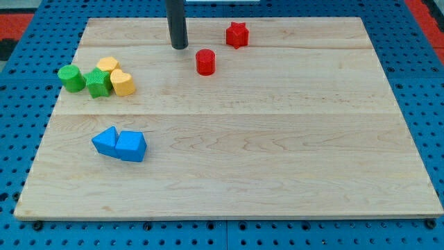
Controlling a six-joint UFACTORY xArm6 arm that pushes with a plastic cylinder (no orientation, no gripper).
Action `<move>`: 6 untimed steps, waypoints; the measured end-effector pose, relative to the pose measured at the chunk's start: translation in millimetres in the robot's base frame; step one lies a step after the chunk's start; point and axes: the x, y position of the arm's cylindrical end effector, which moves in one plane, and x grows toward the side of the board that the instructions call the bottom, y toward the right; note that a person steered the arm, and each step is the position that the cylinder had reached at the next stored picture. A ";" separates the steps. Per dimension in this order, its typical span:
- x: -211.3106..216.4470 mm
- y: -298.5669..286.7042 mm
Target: Slide the red circle right to the heart
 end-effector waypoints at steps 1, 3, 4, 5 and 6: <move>15.5 57.5; 71.1 -0.5; 57.4 20.9; 89.7 -11.9; 147.8 -14.4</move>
